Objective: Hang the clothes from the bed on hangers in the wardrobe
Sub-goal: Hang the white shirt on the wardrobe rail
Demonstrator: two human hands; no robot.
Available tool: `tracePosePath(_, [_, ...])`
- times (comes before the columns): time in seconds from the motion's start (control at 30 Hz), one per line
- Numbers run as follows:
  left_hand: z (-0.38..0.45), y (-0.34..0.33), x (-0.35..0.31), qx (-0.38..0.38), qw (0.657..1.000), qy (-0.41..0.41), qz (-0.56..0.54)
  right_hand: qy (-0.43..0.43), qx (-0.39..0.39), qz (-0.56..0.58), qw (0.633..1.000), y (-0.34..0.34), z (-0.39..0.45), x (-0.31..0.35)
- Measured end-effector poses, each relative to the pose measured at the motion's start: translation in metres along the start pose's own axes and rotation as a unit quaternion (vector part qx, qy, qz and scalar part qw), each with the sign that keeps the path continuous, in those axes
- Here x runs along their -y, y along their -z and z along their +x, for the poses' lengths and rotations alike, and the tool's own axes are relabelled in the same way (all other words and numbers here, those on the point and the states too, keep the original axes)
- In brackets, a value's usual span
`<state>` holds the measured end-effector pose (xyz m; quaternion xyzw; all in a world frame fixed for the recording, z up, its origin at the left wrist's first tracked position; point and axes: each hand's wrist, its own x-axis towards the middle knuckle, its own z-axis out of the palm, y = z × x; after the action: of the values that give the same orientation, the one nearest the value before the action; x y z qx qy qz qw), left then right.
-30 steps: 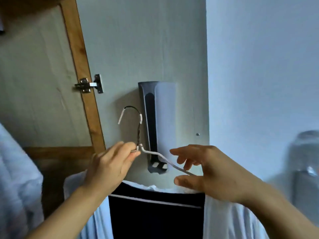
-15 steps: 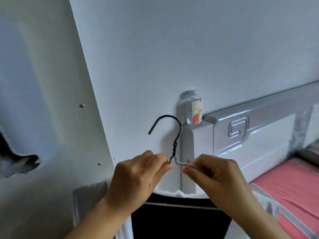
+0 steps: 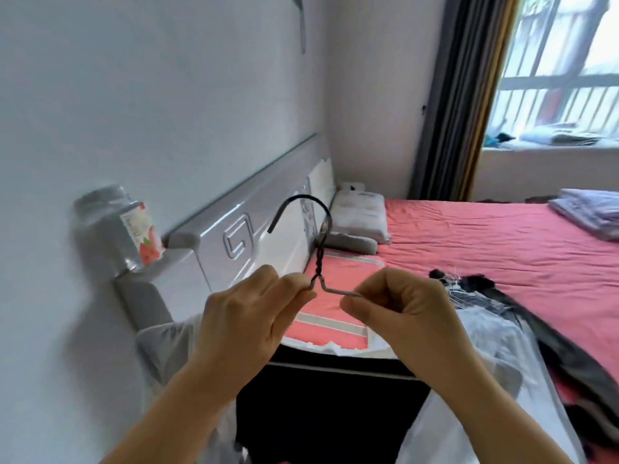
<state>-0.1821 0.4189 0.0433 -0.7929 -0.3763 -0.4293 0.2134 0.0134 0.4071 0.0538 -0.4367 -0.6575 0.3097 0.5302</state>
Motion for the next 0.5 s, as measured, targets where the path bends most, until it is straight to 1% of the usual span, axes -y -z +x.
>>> tracePosePath(0.07, [0.021,-0.019,-0.004,-0.017,1.000,-0.012,-0.024,0.002,-0.060,-0.035,0.998,0.017,0.005,0.001])
tracePosePath(0.17, [0.054,-0.048,-0.011,-0.038,0.997,-0.006,-0.069,0.013,-0.141,-0.090,0.986,0.045,0.020,0.004])
tracePosePath(0.27, [0.081,-0.074,-0.008,-0.040,0.996,-0.022,-0.080,0.028,-0.196,-0.137,0.970,0.080,0.040,0.008])
tracePosePath(0.37, [0.096,-0.099,0.006,-0.017,0.997,-0.023,-0.078,0.042,-0.234,-0.174,0.956,0.122,0.062,0.010])
tracePosePath(0.5, [0.100,-0.142,0.025,0.046,0.996,0.014,-0.079,0.056,-0.265,-0.202,0.941,0.172,0.089,0.007])
